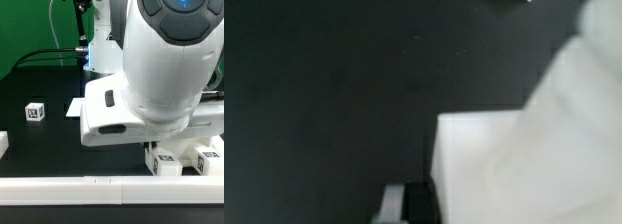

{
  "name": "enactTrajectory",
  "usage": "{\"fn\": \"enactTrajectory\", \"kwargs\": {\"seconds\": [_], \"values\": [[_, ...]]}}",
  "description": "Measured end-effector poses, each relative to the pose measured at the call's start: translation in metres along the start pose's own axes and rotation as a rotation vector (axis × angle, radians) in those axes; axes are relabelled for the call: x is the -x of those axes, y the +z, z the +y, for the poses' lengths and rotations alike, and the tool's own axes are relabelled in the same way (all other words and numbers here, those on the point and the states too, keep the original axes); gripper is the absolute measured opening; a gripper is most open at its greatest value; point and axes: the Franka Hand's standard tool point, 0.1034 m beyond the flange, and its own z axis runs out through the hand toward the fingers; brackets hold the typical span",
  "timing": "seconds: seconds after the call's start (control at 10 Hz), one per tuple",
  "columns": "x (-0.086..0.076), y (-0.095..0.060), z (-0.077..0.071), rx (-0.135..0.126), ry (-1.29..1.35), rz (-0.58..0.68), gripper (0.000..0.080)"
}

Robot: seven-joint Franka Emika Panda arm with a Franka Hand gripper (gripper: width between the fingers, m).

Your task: Assemble chair

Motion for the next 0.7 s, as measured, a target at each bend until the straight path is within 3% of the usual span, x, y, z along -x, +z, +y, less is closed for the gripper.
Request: {"fn": "enactTrajectory", "kwargs": {"seconds": [0.1,0.2,0.4,0.5,0.6,0.7], "values": [[0.0,0.0,0.001,0.0,0.005,0.002,0.0127],[0.0,0.0,0.001,0.0,0.006,0.002,0.0127],[0.0,0.0,0.002,-0.001,0.008,0.002,0.0446],[-0.001,-0.005,0.002,-0.003,0.019,0.01,0.0446],[0.001,-0.01,0.006,-0.01,0.029,-0.005,0.0598],[0.001,-0.018,0.012,-0.016,0.034,-0.007,0.0633]]}}
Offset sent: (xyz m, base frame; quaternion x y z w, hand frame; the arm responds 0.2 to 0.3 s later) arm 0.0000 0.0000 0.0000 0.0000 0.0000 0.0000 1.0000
